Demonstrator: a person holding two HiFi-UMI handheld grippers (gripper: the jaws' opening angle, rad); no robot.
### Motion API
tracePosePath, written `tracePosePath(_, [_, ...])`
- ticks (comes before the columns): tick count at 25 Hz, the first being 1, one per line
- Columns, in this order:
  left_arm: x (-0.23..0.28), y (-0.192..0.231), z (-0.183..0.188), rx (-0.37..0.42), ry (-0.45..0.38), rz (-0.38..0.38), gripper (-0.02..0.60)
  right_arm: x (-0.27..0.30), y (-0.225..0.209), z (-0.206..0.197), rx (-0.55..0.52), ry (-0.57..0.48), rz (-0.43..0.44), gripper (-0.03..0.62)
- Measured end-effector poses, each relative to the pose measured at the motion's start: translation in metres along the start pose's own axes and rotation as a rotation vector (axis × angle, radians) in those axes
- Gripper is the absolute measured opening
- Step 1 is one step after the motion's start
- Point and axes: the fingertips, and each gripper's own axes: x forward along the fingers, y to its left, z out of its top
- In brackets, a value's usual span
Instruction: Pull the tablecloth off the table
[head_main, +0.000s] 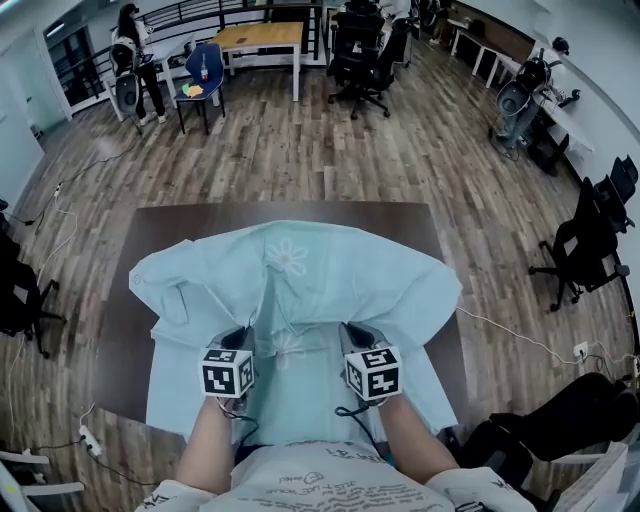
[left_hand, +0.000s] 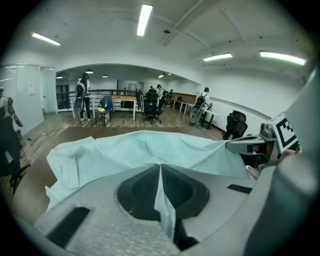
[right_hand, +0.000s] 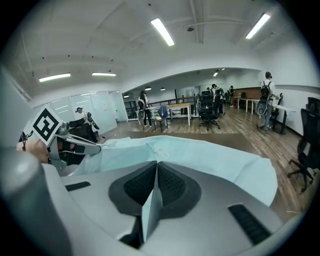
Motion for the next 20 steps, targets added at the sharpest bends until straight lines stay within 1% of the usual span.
tracePosePath(3, [-0.009,-0.021,0.015,0.048,-0.029,-0.053,0.012,-0.006,0.031,0.019,-0.011,-0.048,0.036,0.015])
tracePosePath(5, [-0.016,-0.034,0.024,0.076,-0.048,-0.083,0.012,-0.011,0.048,0.030,-0.013,-0.083,0.045,0.015])
tracePosePath(7, [-0.026,-0.041,0.033,0.084,-0.080,-0.101,0.012,-0.019,0.065,0.042,-0.011,-0.124,0.046,0.015])
tracePosePath(10, [-0.047,-0.041,0.051,0.079,-0.161,-0.105,0.012,-0.034,0.085,0.064,-0.021,-0.202,0.035,0.015])
tracePosePath(15, [-0.101,-0.033,0.081,0.110,-0.310,-0.120,0.012,-0.071,0.117,0.111,-0.031,-0.376,-0.004,0.015])
tracePosePath(18, [-0.136,-0.026,0.101,0.145,-0.408,-0.115,0.012,-0.098,0.136,0.140,-0.047,-0.482,-0.027,0.015])
tracePosePath(20, [-0.157,-0.024,0.112,0.167,-0.466,-0.107,0.012,-0.114,0.144,0.151,-0.050,-0.528,-0.045,0.015])
